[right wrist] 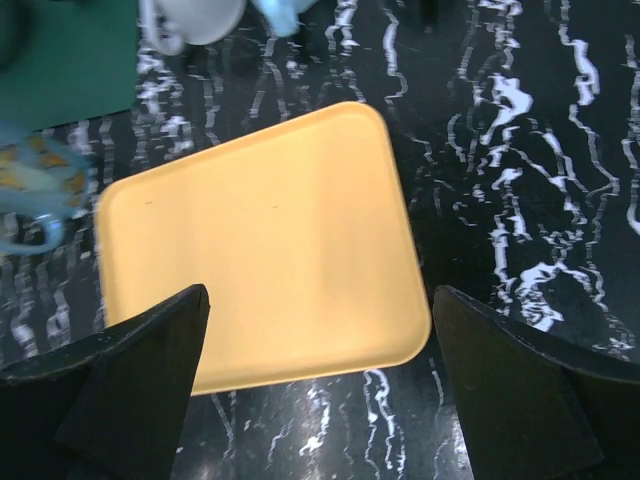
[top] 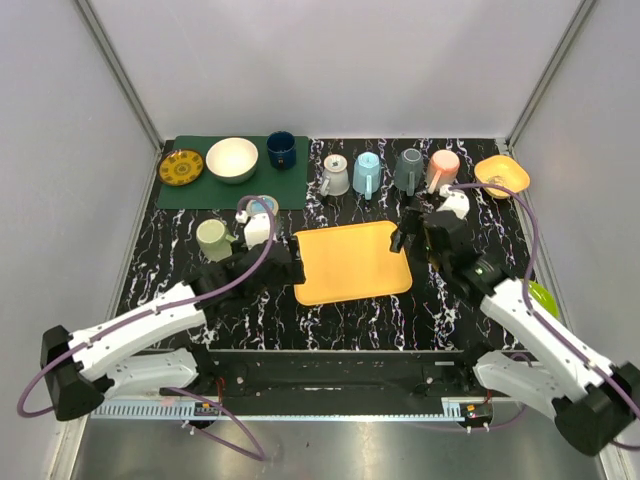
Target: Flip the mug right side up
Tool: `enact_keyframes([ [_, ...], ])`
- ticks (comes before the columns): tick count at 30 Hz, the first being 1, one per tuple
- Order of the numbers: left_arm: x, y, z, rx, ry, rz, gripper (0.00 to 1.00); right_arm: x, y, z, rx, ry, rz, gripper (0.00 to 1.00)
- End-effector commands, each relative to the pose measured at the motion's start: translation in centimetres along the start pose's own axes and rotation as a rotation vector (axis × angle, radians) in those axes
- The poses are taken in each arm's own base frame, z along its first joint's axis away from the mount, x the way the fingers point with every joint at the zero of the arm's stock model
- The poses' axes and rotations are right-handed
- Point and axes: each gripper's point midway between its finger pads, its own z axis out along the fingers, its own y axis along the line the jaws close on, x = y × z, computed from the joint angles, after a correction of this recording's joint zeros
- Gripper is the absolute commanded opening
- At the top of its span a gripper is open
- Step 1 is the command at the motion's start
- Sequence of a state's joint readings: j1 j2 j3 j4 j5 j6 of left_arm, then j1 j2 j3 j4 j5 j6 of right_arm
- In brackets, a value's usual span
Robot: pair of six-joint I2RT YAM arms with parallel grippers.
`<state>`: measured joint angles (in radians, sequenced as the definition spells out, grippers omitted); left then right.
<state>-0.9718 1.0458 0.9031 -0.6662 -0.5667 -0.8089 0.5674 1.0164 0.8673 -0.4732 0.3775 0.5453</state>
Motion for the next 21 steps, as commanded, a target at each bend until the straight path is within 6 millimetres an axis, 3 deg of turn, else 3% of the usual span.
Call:
enact_keyframes([
  [1,-2.1,0.5,-0.7,0.02,-0.118,-0.053,0.99,-2.5,3.0,-2.8,-0.224,-0.117,0.071,1.0],
  [3,-2.8,0.6,-1.3,0.043,-0.148,-0.045,0.99,-2.4,3.5,-3.2,-0.26,-0.114,0.065,1.0],
  [7,-4.6,1.8,-2.0,0.02,-0.224,-0.048,0.99,-2.8,2.4,-3.0,-0.198,-0.141,0.116,1.0],
  [10,-6.1,4.4,-2.2,-0.075,-0.257,-0.095,0.99,-3.6,2.9,-4.0,-0.256,-0.186,0.15,1.0],
  [11,-6.6,6.3,-1.8,-0.14,-0.27,-0.146,0.99,-3.7,3.4,-4.4,-0.294,-0.193,0.135,1.0],
  [13,-6.7,7.5,-1.3,-0.143,-0.235,-0.195,0.99,-3.8,4.4,-5.2,-0.358,-0.184,0.121,1.0],
  [14,-7.6,10.0,-1.0,-0.203,-0.239,-0.273,0.99,-3.7,4.5,-5.3,-0.36,-0.174,0.114,1.0],
  [16,-7.4,10.8,-0.2,-0.169,-0.174,-0.352,0.99,-3.4,4.3,-4.9,-0.33,-0.14,0.094,1.0],
  [17,-8.0,12.9,0.2,-0.209,-0.18,-0.416,0.99,-3.0,4.3,-4.4,-0.312,-0.12,0.085,1.0],
  [21,-8.8,13.6,1.4,-0.2,-0.147,-0.468,0.99,-2.6,4.4,-4.3,-0.319,-0.098,0.079,1.0],
])
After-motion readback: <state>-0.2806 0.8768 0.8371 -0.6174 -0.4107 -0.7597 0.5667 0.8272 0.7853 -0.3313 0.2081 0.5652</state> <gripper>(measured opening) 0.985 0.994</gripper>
